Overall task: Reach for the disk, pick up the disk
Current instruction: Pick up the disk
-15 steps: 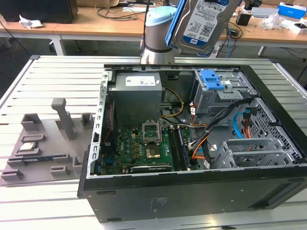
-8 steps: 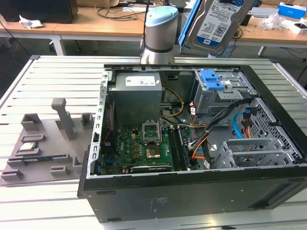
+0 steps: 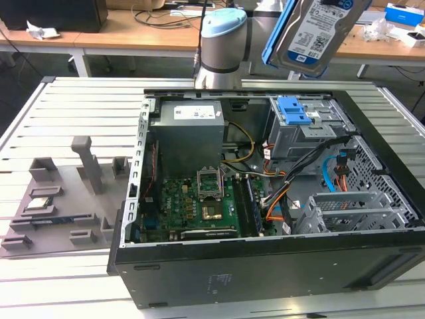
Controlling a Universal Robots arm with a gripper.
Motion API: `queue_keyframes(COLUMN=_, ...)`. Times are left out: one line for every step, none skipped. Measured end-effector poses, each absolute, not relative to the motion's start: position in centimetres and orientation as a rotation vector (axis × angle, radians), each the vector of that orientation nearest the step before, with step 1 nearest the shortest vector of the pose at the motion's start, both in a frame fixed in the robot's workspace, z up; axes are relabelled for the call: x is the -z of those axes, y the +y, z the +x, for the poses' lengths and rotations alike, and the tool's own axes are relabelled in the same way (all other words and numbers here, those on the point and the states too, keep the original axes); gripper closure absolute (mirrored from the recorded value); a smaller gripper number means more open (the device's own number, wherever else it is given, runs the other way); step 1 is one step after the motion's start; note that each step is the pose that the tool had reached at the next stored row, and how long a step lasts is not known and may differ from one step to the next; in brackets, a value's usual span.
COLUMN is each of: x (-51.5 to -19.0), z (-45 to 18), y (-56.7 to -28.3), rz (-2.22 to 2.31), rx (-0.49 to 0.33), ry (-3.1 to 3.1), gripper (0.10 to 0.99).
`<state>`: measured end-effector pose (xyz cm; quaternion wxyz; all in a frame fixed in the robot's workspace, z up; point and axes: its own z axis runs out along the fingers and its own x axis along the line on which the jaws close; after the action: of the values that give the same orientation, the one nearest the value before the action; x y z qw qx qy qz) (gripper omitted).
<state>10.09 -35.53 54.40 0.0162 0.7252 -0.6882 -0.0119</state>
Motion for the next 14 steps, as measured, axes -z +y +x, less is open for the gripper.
queue_keyframes(x=-54.4, z=10.3, y=-35.5, rz=2.255, rx=0.037, ry=-2.140, gripper=0.718)
queue_keyframes(x=-54.4, z=10.7, y=-35.5, rz=2.255, rx=0.037, ry=-2.140, gripper=0.718)
queue_keyframes(x=-54.4, z=10.9, y=-35.5, rz=2.255, rx=0.037, ry=-2.140, gripper=0.718)
queue_keyframes(x=-54.4, z=11.3, y=-35.5, rz=2.255, rx=0.037, ry=-2.140, gripper=0.718)
queue_keyframes(x=-54.4, z=11.8, y=-35.5, rz=2.255, rx=0.037, ry=-2.140, gripper=0.718)
queue_keyframes(x=-54.4, z=12.2, y=-35.5, rz=2.255, rx=0.037, ry=-2.140, gripper=0.718)
queue_keyframes(x=-54.4, z=12.6, y=-35.5, rz=2.255, rx=0.037, ry=-2.140, gripper=0.718)
queue_keyframes(x=-54.4, z=12.9, y=-35.5, rz=2.255, rx=0.037, ry=-2.140, gripper=0.718)
queue_keyframes(x=-54.4, z=13.2, y=-35.5, rz=2.255, rx=0.037, ry=-2.140, gripper=0.718)
queue_keyframes(x=-54.4, z=13.5, y=-35.5, rz=2.255, rx=0.037, ry=-2.140, gripper=0.718)
queue_keyframes(x=-54.4, z=14.0, y=-35.5, rz=2.255, rx=0.037, ry=-2.140, gripper=0.718)
queue_keyframes(x=-54.4, z=14.5, y=-35.5, rz=2.255, rx=0.037, ry=-2.140, gripper=0.718)
queue_keyframes(x=-54.4, z=15.1, y=-35.5, rz=2.255, rx=0.037, ry=-2.140, gripper=0.718)
queue_keyframes(x=-54.4, z=15.5, y=-35.5, rz=2.255, rx=0.037, ry=-2.140, gripper=0.718)
